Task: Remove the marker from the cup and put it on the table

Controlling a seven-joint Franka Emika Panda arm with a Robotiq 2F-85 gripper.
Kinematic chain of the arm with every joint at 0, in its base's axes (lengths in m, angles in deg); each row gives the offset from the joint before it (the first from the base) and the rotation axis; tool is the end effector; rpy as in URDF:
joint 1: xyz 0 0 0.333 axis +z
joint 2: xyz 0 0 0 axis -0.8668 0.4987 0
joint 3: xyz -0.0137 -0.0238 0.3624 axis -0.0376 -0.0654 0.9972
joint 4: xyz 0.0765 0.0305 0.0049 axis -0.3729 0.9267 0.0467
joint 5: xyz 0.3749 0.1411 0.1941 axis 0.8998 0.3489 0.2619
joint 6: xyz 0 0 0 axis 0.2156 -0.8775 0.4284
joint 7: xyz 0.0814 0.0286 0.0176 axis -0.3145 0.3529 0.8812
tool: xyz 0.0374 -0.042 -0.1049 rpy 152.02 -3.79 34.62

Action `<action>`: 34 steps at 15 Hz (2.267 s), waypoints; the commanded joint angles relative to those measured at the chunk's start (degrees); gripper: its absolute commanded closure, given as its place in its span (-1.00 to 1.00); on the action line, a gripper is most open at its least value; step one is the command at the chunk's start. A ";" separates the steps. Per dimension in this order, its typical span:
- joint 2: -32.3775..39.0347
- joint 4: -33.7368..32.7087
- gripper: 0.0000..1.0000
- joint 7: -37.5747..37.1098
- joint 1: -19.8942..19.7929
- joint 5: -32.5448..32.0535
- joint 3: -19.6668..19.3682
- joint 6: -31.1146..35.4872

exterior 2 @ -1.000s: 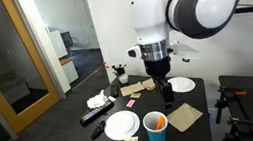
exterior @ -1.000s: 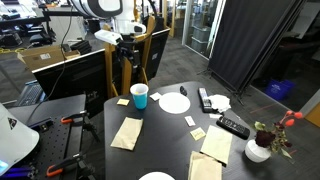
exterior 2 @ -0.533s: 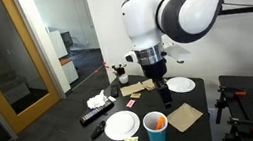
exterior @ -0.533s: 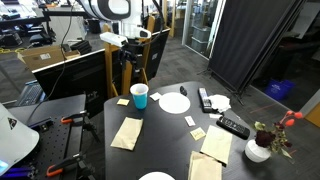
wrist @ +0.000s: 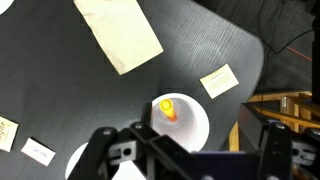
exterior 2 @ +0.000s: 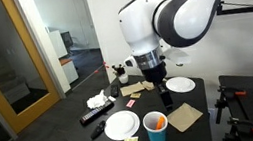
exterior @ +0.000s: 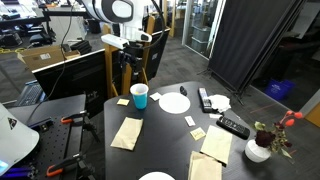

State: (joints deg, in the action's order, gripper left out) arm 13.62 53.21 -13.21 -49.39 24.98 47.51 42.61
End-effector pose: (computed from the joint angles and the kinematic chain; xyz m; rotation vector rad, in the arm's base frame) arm 0.5102 0.1833 0.2584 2.9880 0.7090 -0.3138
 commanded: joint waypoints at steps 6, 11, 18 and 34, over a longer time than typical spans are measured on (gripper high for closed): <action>4.29 -2.93 -0.56 -2.84 0.93 -4.12 -0.01 -0.81; 7.26 -4.67 -0.46 -2.51 1.21 -4.44 0.08 -0.32; 10.27 -6.38 -0.27 -1.61 1.51 -5.07 -0.15 2.71; 13.07 -6.13 0.11 -2.53 1.42 -7.70 -2.41 9.40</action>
State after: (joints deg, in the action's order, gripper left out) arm 26.18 47.24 -14.27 -48.20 18.64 45.66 50.66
